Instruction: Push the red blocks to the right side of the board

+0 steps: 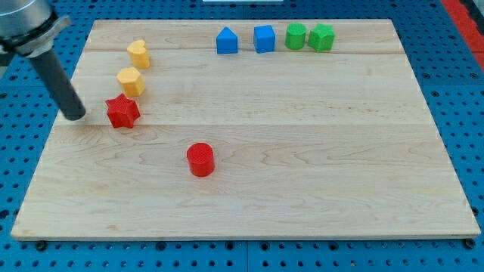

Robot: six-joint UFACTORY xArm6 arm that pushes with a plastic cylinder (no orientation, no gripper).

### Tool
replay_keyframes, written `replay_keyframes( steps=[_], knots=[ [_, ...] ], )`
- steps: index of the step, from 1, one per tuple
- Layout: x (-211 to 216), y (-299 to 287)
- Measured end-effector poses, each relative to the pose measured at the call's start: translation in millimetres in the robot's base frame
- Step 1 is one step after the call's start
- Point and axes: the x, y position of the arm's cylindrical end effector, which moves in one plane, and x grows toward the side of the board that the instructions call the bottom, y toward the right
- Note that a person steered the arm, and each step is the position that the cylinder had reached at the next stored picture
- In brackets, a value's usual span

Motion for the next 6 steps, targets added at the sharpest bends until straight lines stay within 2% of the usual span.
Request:
replay_keyframes(
  steps=[1,3,5,6],
  knots=[
    [-7.9,39.8],
    [25.6,72.8],
    [26.3,170.3],
    [14.2,200.6]
  ],
)
